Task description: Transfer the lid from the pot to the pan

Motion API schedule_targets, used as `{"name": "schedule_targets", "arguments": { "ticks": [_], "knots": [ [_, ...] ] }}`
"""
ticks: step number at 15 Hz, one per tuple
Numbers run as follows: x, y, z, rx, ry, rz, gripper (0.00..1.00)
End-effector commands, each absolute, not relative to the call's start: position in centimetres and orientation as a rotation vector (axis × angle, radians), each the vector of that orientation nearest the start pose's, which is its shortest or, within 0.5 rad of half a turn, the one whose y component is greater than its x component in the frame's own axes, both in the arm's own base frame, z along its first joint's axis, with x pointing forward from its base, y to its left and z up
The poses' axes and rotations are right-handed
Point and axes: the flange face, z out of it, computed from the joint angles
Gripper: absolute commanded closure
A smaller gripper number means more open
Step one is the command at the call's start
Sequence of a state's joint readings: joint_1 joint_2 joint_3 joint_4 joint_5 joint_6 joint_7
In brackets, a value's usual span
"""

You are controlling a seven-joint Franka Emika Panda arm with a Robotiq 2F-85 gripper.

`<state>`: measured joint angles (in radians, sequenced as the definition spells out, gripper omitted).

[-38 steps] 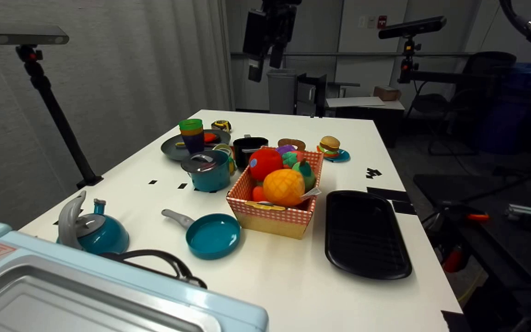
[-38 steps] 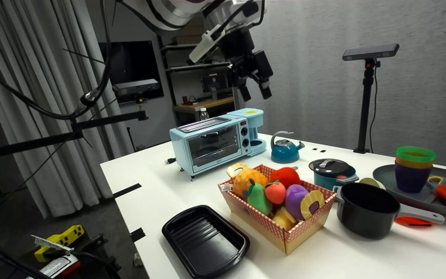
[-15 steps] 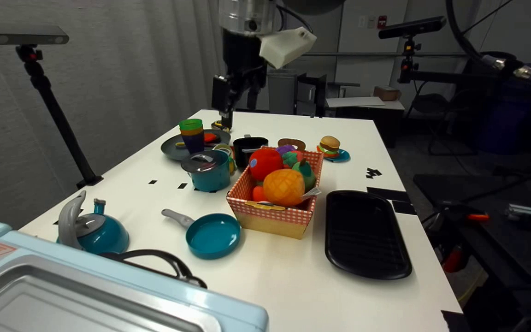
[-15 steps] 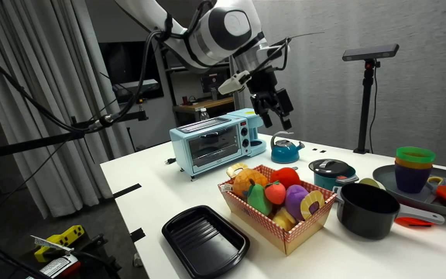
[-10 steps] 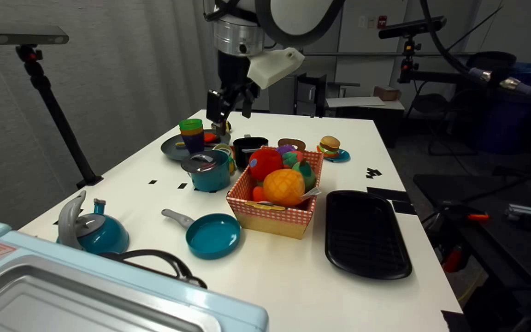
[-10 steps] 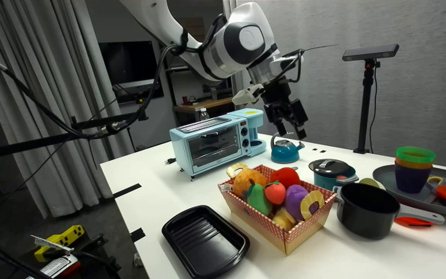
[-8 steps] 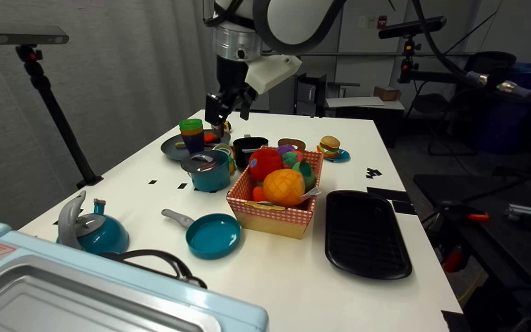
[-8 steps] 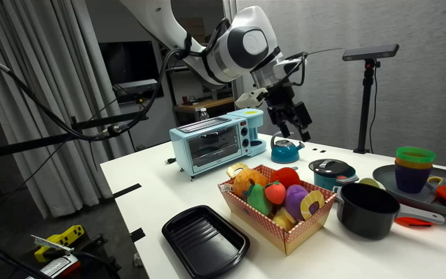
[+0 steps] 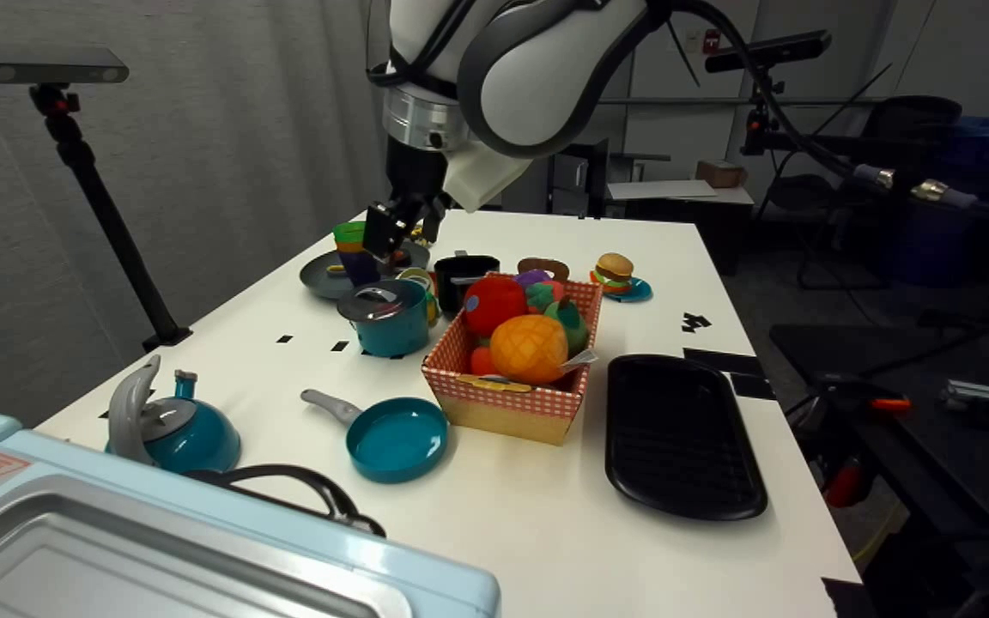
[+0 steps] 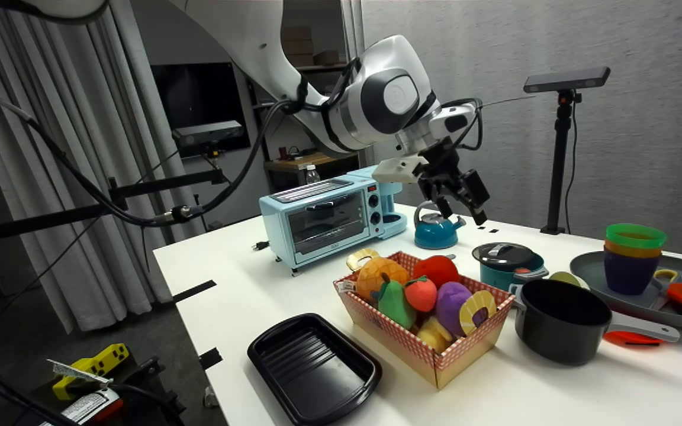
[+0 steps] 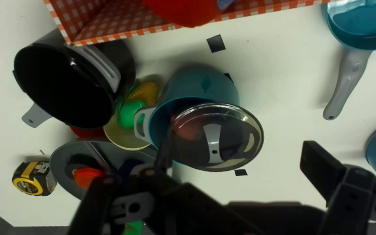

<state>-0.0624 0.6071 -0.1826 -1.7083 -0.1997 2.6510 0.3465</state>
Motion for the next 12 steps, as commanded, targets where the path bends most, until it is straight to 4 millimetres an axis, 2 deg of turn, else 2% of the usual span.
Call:
{"name": "schedule_targets", "arguments": {
  "ticks": [1, 12],
  "knots": [
    [70.7, -16.0, 26.8, -3.251, 0.563, -0.603, 0.00],
    [74.8, -18.1, 25.2, -3.245, 0.723, -0.702, 0.00]
  ]
}}
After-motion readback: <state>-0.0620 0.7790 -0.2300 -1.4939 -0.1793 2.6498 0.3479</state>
